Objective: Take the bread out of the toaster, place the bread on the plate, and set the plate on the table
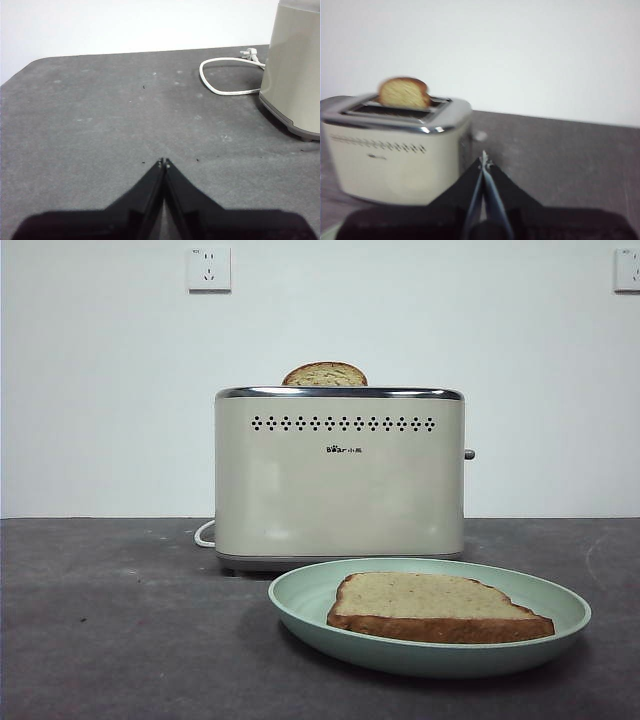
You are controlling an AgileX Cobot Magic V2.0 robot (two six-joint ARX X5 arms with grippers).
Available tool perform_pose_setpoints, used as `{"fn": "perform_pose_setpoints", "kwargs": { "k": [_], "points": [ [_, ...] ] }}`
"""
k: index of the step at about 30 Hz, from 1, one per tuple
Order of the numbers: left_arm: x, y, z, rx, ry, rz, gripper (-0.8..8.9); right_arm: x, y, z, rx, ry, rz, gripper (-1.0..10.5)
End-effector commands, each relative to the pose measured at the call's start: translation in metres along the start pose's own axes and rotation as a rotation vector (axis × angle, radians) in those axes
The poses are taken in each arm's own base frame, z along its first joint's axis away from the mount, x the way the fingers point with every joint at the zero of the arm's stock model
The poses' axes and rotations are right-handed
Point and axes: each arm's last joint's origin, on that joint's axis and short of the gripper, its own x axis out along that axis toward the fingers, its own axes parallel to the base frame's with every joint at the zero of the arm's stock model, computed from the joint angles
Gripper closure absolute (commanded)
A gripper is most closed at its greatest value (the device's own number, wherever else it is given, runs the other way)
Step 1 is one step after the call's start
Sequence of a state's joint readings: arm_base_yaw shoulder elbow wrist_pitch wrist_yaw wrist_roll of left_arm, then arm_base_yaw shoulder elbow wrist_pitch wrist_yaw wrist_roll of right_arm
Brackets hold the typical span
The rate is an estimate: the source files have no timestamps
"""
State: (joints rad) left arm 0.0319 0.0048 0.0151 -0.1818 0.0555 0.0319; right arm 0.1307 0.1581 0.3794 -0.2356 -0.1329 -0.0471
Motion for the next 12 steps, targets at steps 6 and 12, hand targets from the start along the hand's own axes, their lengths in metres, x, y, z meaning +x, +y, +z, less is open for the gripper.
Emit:
{"fn": "perform_pose_setpoints", "kwargs": {
  "k": [6, 12],
  "points": [
    [0.001, 0.0, -0.003, -0.01, 0.005, 0.005, 8.17, 0.008, 0.0, -0.07, 0.082, 0.053, -0.085, 9.5],
    [0.001, 0.0, -0.003, -0.01, 0.005, 0.004, 8.18, 0.015, -0.001, -0.105, 0.149, 0.138, -0.122, 9.5]
  ]
}}
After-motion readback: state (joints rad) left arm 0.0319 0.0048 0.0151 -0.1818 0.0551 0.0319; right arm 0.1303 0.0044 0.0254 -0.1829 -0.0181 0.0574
